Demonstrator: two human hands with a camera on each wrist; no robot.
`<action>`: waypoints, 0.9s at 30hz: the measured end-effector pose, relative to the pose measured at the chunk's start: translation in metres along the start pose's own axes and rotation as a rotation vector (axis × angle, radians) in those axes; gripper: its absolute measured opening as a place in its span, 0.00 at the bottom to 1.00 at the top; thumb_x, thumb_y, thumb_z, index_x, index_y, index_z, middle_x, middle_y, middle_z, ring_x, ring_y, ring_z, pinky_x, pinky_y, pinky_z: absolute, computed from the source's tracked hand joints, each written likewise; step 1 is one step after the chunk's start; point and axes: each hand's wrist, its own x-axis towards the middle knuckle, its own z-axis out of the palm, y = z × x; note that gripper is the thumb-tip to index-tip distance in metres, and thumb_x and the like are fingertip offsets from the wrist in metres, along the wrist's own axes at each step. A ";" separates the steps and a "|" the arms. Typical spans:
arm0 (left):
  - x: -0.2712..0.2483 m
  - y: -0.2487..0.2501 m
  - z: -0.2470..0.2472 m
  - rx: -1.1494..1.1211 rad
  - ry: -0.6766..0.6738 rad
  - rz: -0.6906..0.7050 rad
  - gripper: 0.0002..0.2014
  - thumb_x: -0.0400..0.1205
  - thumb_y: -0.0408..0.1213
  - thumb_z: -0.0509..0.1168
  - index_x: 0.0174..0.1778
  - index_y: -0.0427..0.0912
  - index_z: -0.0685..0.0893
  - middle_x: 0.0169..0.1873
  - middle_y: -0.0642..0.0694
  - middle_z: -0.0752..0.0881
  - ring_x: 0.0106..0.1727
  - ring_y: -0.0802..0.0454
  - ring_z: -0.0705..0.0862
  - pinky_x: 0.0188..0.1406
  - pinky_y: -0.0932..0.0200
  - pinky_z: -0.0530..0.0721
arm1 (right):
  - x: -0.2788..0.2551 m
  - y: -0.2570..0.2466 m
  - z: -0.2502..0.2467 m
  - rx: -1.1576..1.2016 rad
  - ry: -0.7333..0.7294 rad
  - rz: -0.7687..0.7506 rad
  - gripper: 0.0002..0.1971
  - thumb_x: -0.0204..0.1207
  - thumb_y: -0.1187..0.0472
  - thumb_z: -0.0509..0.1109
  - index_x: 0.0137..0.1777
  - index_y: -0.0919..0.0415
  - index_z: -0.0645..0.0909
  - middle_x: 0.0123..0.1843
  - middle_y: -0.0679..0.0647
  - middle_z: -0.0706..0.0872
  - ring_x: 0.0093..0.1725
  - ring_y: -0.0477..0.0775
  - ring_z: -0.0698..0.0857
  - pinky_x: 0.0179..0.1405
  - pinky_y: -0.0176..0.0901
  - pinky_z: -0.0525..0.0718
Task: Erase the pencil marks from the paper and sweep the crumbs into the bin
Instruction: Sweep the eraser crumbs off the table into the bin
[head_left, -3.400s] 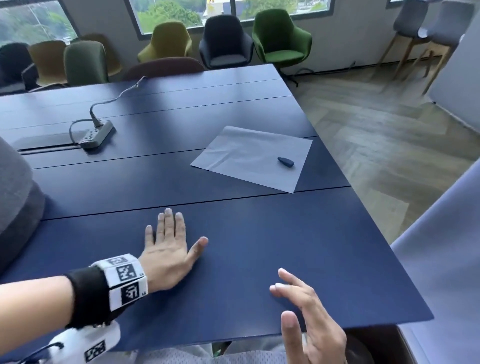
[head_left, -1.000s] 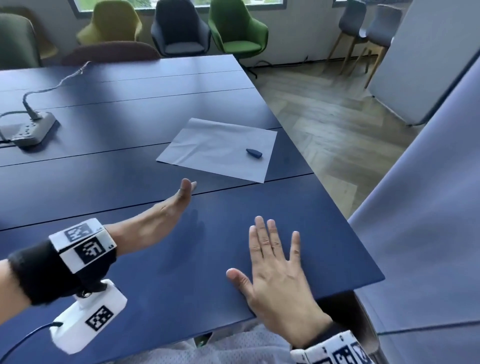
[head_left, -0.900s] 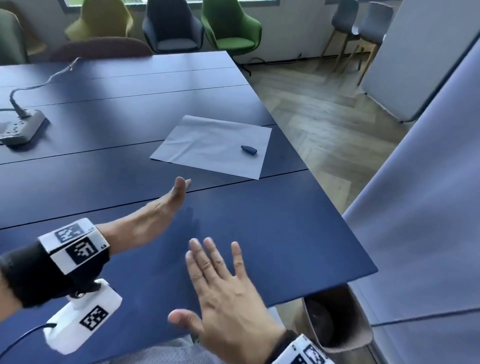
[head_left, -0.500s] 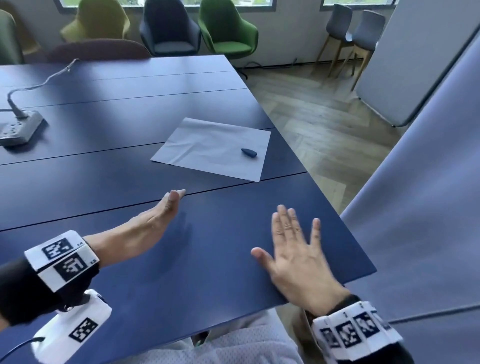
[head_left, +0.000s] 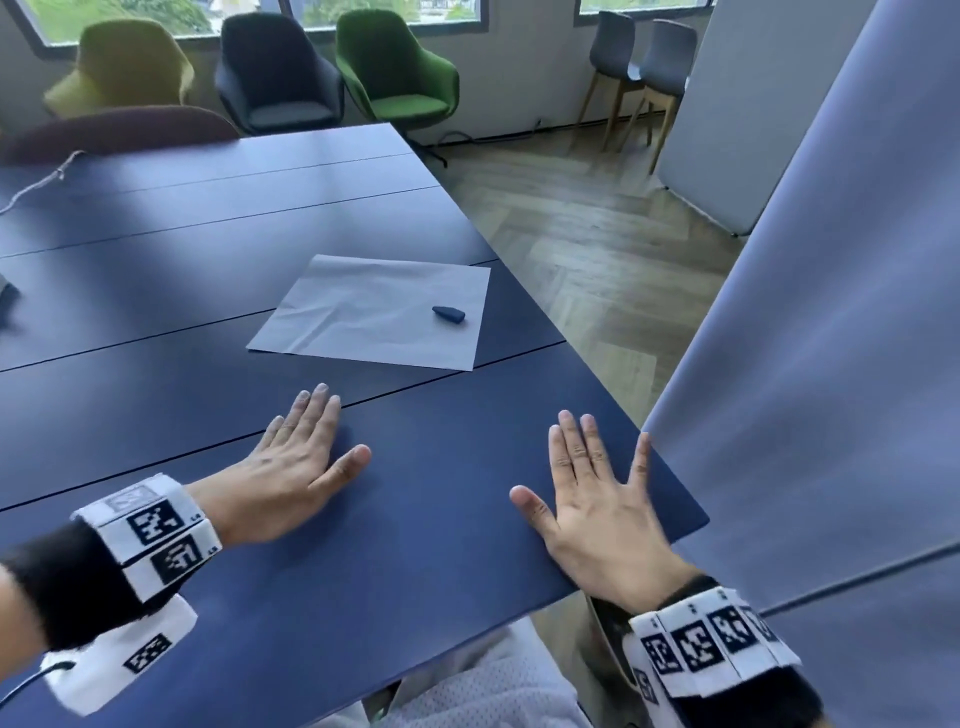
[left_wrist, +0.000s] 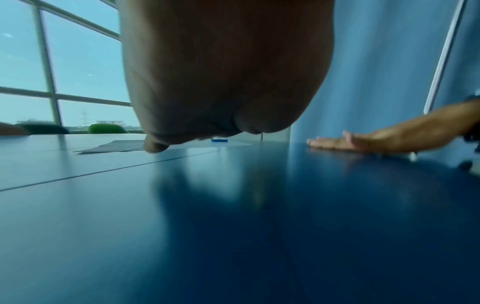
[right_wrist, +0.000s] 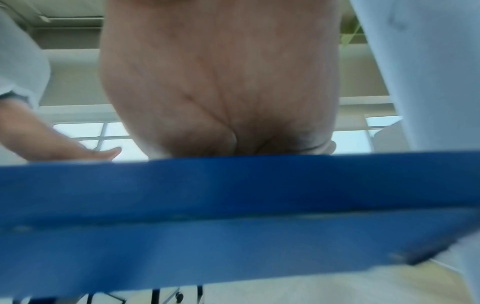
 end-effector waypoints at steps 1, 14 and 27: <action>0.008 0.003 0.003 0.039 0.017 0.032 0.53 0.67 0.78 0.21 0.82 0.44 0.27 0.80 0.52 0.24 0.78 0.59 0.22 0.78 0.61 0.28 | -0.005 0.005 0.000 0.044 0.045 0.011 0.50 0.60 0.27 0.10 0.80 0.58 0.24 0.82 0.50 0.23 0.79 0.48 0.22 0.74 0.72 0.24; 0.072 0.179 0.053 0.323 -0.213 0.543 0.45 0.80 0.68 0.35 0.83 0.41 0.29 0.81 0.44 0.25 0.79 0.53 0.21 0.80 0.48 0.27 | -0.059 0.035 0.059 0.701 0.636 0.129 0.35 0.80 0.31 0.35 0.84 0.45 0.39 0.86 0.39 0.45 0.84 0.42 0.46 0.81 0.63 0.49; 0.074 0.163 0.029 -0.112 -0.284 0.330 0.37 0.82 0.66 0.27 0.84 0.51 0.32 0.82 0.57 0.30 0.78 0.66 0.26 0.79 0.63 0.31 | -0.037 -0.050 0.046 0.224 0.302 -0.106 0.43 0.76 0.31 0.47 0.71 0.68 0.76 0.73 0.68 0.77 0.74 0.67 0.76 0.68 0.72 0.61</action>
